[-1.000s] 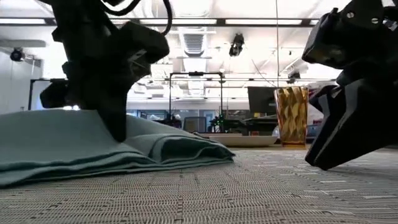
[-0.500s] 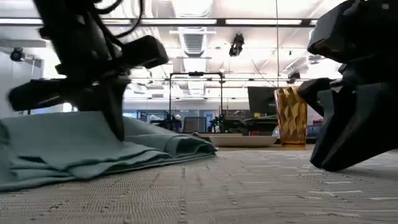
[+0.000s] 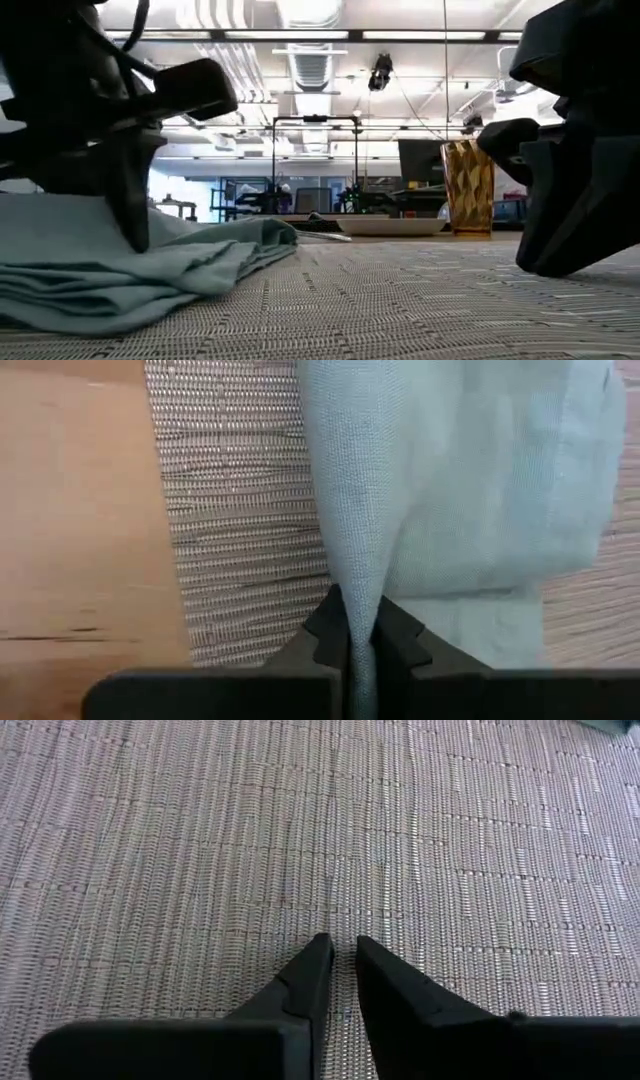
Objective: Set table place
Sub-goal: Fold the blue napkin on the gray placemat
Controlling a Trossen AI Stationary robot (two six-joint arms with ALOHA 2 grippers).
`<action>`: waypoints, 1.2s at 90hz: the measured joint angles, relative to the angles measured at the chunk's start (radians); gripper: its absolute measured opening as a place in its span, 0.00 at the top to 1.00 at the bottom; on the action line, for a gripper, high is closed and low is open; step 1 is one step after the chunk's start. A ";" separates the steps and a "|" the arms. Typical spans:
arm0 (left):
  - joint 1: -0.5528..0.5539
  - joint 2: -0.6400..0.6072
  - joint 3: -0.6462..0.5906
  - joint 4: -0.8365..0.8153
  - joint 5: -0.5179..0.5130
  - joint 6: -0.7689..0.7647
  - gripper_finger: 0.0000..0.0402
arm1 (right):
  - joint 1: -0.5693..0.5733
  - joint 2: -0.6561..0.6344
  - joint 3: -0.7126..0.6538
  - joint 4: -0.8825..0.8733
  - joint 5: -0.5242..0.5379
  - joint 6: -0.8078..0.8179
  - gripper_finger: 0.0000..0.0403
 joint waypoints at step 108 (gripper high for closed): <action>-0.052 -0.114 0.000 -0.012 0.244 0.857 0.56 | 0.006 -0.291 -0.024 -0.172 -0.153 0.016 0.86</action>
